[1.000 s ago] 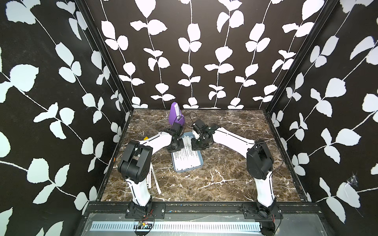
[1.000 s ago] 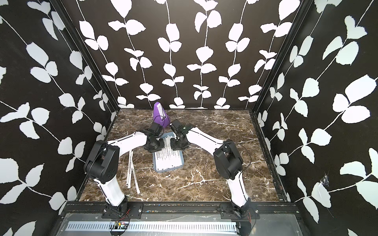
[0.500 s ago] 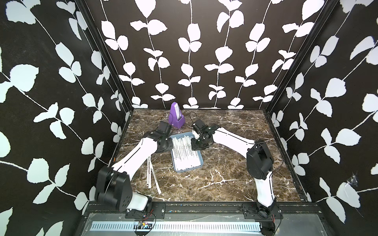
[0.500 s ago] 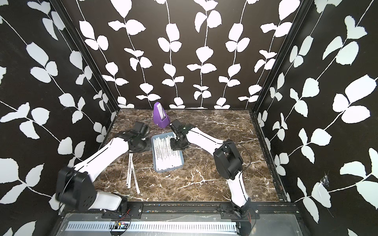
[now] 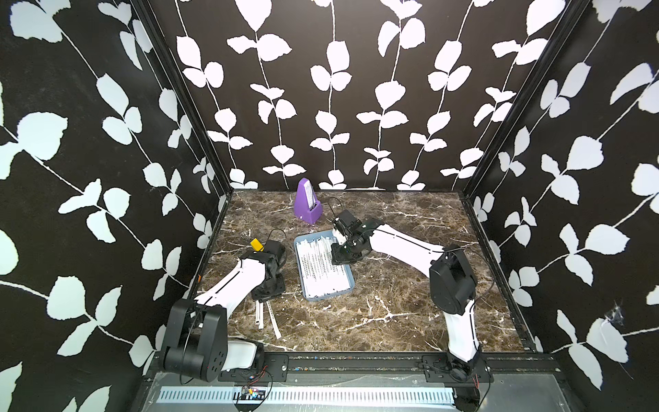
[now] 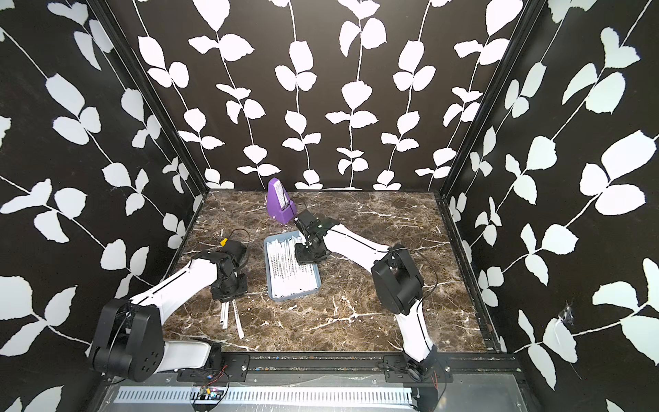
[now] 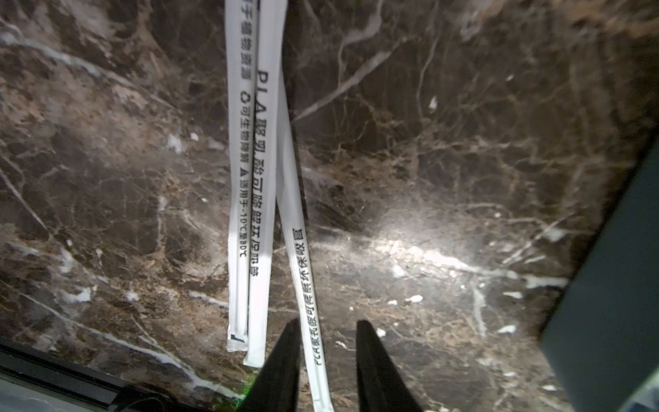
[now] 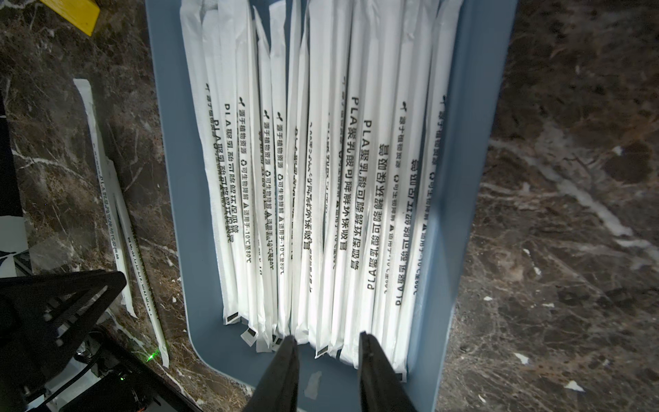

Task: Put the straws into the storage box
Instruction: Pick up the straw from the center of the board.

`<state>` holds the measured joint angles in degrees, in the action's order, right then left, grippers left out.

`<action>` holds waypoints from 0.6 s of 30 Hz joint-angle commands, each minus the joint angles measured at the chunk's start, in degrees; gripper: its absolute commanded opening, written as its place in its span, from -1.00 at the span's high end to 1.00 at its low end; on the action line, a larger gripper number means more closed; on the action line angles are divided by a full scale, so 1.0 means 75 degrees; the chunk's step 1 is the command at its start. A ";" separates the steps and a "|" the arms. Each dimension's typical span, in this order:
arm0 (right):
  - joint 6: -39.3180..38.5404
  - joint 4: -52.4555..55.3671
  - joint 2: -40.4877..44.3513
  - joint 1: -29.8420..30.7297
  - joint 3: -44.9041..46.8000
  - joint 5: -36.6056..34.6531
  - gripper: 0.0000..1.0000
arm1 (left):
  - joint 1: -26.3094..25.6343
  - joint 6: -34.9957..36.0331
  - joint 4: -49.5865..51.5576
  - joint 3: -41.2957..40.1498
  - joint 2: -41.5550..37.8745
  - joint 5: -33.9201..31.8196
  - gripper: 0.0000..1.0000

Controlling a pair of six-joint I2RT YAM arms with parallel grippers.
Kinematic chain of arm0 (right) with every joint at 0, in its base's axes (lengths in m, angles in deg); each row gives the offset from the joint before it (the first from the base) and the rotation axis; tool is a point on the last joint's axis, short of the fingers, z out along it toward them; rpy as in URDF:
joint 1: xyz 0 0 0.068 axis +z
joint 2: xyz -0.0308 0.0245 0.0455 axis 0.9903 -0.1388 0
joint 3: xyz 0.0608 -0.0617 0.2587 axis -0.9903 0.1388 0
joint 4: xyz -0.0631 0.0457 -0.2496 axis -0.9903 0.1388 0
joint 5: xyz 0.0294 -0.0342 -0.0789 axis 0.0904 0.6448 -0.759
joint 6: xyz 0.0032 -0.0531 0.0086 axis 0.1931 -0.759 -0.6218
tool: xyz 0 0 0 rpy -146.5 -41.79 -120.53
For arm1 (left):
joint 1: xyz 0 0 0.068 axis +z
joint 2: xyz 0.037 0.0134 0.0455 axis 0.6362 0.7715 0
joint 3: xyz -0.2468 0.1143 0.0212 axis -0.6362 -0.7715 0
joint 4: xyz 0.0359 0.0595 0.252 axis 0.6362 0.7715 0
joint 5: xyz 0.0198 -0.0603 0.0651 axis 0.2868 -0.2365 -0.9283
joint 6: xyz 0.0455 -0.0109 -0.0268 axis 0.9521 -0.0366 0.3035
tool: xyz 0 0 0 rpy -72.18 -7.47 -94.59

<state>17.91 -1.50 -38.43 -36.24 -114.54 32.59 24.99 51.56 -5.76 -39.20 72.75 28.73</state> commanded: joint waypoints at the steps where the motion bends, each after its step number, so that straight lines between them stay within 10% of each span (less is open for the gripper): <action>1: -0.0070 -0.0100 0.0308 0.0045 0.0198 0.0014 0.38 | 0.0049 -0.0146 -0.0149 -0.0219 -0.0042 -0.0061 0.28; 18: -0.0082 -0.0021 0.0264 0.0048 0.0101 -0.0053 0.39 | 0.0071 -0.0315 -0.1727 -0.1048 0.0255 0.0982 0.64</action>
<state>17.91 -1.52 -38.40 -36.20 -114.48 32.70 25.58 49.77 -13.63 -45.10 73.93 32.67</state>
